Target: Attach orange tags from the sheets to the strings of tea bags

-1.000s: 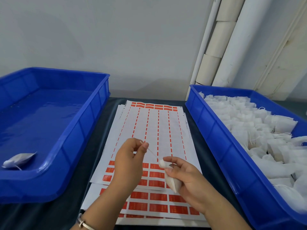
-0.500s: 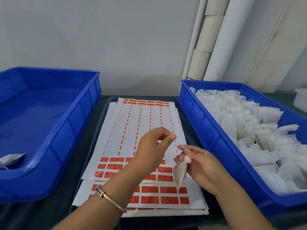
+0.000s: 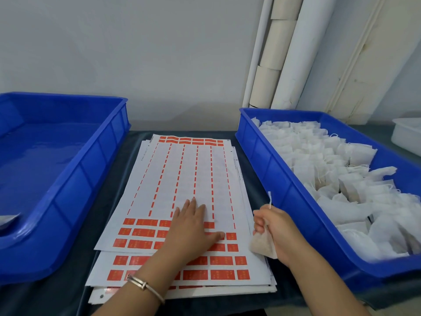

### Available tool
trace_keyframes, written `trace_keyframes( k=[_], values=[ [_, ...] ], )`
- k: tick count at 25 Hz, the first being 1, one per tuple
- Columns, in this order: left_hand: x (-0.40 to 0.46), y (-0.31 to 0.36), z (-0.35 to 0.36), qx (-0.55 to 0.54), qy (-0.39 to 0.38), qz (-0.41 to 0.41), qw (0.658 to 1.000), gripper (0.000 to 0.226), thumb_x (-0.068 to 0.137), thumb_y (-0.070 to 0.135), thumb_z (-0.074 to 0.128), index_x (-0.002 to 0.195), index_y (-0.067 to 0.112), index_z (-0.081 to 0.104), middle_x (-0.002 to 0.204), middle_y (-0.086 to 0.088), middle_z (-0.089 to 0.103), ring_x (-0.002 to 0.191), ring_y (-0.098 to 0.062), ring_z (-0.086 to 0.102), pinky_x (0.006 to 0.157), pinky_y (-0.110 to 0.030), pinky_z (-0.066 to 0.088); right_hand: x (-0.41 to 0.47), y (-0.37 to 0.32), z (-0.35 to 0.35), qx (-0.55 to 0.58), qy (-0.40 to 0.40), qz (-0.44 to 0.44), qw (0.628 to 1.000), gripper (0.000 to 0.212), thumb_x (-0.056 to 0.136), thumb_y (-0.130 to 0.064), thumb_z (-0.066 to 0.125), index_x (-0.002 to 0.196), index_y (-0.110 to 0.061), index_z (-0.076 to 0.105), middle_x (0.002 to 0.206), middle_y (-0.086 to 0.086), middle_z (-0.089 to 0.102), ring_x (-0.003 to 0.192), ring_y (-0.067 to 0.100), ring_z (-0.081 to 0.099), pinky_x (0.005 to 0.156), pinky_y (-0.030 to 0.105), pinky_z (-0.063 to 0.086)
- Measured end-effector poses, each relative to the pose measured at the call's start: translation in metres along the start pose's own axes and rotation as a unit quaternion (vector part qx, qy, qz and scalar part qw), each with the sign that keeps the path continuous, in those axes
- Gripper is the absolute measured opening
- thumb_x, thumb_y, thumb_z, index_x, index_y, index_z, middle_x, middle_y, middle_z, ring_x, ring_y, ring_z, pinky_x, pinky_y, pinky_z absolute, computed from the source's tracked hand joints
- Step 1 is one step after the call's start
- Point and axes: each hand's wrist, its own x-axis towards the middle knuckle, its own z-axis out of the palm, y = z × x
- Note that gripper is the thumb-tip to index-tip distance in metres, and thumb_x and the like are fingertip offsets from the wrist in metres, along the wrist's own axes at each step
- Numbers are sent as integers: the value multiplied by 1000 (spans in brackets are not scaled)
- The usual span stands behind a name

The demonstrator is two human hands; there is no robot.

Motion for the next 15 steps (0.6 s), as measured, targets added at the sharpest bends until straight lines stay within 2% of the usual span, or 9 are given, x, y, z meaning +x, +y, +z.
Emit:
trace_keyframes(
  k=[4, 6, 9, 12, 15],
  values=[
    [0, -3, 3, 27, 12, 12, 999, 87, 74, 79, 38, 146, 35, 15, 158, 6, 7, 145, -20, 7, 114, -42, 9, 10, 1, 13, -165, 44, 8, 985, 38, 94, -25, 52, 58, -12, 50, 40, -2, 47, 35, 10, 39, 50, 24, 40],
    [-1, -4, 3, 41, 14, 12, 999, 86, 75, 79, 35, 147, 36, 15, 157, 6, 10, 144, -20, 10, 114, -42, 13, 15, 4, 17, -216, 69, 1, 974, 42, 94, -28, 51, 55, -13, 48, 44, -2, 51, 35, 9, 41, 47, 24, 39],
    [1, -5, -1, 54, 9, 17, 998, 83, 77, 76, 36, 147, 36, 16, 157, 6, 14, 144, -20, 13, 113, -42, 18, 16, 4, 19, -264, 108, -21, 958, 32, 92, -28, 55, 63, -15, 54, 63, -4, 61, 50, 9, 53, 48, 21, 38],
    [0, -6, -6, 15, 32, 6, 999, 76, 81, 72, 38, 146, 35, 23, 154, 9, 24, 142, -18, 22, 112, -41, 23, 13, 3, 16, -254, 70, -9, 965, 12, 86, -34, 65, 80, -25, 63, 75, -9, 67, 70, 10, 62, 52, 22, 42],
    [-4, -8, -9, -54, 69, -15, 996, 73, 81, 71, 39, 144, 37, 26, 149, 11, 34, 133, -16, 40, 104, -38, 38, 11, -3, 13, -219, 37, -27, 975, 20, 78, -36, 73, 91, -22, 69, 85, -7, 72, 83, 14, 66, 63, 26, 49]
  ],
)
